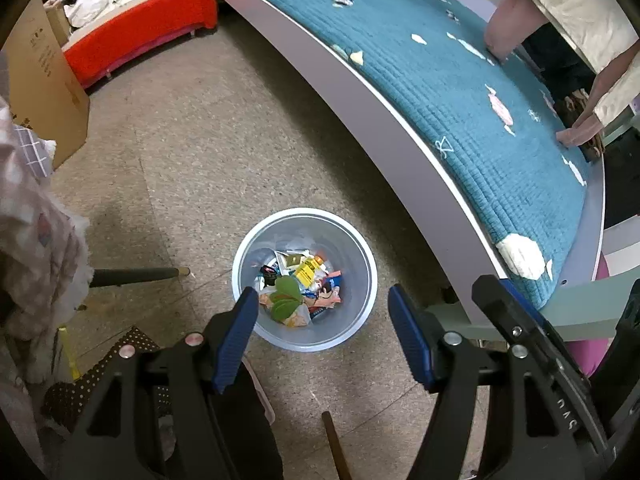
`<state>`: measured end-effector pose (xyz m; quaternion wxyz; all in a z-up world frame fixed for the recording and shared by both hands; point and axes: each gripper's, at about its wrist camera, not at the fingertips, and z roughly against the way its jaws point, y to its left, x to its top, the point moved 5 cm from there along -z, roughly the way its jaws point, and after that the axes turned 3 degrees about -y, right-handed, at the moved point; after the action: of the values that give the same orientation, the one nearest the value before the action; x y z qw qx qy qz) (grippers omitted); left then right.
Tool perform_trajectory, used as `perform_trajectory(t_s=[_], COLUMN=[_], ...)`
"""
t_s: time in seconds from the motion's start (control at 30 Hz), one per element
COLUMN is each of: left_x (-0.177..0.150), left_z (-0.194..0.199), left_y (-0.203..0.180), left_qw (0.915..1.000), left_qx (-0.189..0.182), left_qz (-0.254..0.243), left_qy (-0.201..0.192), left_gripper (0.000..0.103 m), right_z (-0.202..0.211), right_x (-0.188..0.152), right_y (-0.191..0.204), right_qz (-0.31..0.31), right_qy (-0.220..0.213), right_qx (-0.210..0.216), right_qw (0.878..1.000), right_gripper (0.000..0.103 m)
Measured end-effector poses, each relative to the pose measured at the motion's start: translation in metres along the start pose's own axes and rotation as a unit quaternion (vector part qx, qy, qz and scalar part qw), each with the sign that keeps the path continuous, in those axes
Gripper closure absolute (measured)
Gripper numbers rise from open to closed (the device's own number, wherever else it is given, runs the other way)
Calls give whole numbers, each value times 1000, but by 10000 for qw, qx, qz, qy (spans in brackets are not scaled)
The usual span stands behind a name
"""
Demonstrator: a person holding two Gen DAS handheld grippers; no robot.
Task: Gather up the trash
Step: 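Carry the wrapper and cap over the bin and open both grippers, then move both tools back toward the table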
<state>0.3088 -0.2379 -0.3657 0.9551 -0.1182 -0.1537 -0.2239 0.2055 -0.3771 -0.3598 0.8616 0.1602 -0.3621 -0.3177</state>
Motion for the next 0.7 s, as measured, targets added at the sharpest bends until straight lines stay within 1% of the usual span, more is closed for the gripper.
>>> perform_trajectory(t_s=[0.1, 0.2, 0.3, 0.4, 0.5, 0.53, 0.6, 0.63, 0.7], left_x=[-2, -2, -3, -5, -10, -12, -17, -20, -30], left_z=[17, 45, 81, 125, 178, 190, 218, 235, 263], left_y=[1, 2, 1, 1, 7, 10, 22, 30, 49], left_qw=[9998, 9988, 9959, 9906, 9820, 9798, 9752, 9720, 9667], left_qx=[68, 74, 56, 60, 42, 38, 122, 171, 325], left_qz=[-45, 2, -7, -70, -50, -40, 2, 14, 101], left_qy=[-175, -490, -898, -1363, -1887, -1999, -2208, -2344, -2537], left_gripper=[37, 37, 37, 36, 33, 33, 30, 30, 30], right_z=[11, 28, 51, 79, 106, 115, 129, 137, 145], right_x=[3, 8, 15, 22, 26, 27, 27, 25, 19], right_y=[8, 18, 34, 56, 88, 101, 125, 143, 169], right_qz=[46, 99, 178, 279, 500, 583, 755, 859, 1019], right_qy=[-82, -221, -432, -660, -857, -904, -959, -987, -965], right_qx=[59, 190, 376, 637, 904, 1021, 1178, 1343, 1524], right_qw=[9999, 9995, 9982, 9954, 9909, 9889, 9855, 9823, 9783], right_gripper=[42, 42, 42, 42, 41, 41, 41, 40, 39])
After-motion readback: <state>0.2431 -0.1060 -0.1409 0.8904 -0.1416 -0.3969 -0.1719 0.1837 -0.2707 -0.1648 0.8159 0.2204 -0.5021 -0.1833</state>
